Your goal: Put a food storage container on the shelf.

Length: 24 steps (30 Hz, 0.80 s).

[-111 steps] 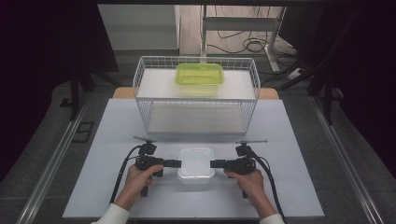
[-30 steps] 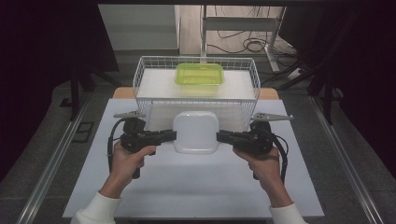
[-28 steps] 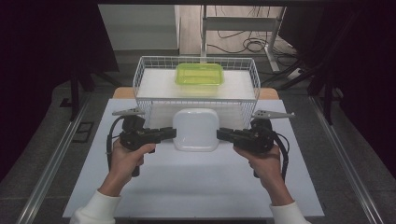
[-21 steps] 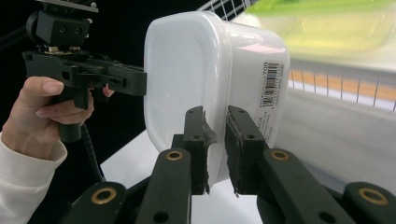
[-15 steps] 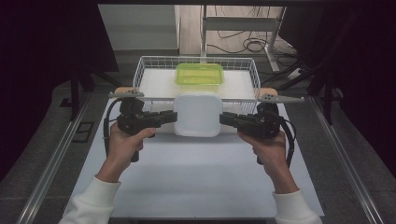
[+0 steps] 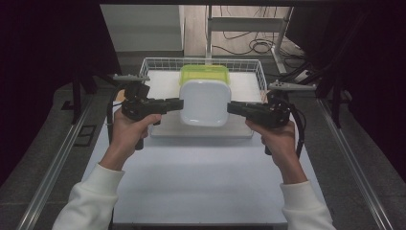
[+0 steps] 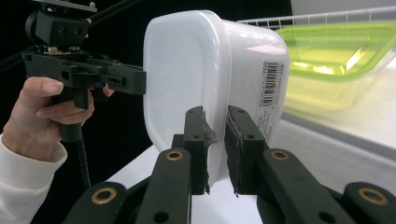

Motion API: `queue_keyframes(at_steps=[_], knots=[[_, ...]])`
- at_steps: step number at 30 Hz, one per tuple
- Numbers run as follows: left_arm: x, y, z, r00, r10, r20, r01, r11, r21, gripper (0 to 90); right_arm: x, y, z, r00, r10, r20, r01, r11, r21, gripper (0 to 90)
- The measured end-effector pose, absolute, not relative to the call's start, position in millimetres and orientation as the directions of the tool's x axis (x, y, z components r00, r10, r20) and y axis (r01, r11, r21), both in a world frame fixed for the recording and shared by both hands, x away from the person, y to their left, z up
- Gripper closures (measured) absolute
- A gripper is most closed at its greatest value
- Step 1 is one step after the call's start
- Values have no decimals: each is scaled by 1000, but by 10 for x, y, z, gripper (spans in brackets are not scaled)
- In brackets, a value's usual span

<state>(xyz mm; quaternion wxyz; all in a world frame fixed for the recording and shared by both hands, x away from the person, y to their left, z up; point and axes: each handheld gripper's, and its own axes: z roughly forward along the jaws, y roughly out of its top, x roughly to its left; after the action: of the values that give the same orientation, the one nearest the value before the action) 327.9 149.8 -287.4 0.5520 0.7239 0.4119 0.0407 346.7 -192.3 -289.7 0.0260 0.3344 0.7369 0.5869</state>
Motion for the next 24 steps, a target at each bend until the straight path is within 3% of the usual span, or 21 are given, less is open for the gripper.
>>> queue_keyframes(at_steps=[24], knots=[[4109, 1587, -2461, 651, 630, -424, 573, -42, 818, 787, 4239, -1846, -2477, -752, 534, 387, 493, 65, 868, 783]])
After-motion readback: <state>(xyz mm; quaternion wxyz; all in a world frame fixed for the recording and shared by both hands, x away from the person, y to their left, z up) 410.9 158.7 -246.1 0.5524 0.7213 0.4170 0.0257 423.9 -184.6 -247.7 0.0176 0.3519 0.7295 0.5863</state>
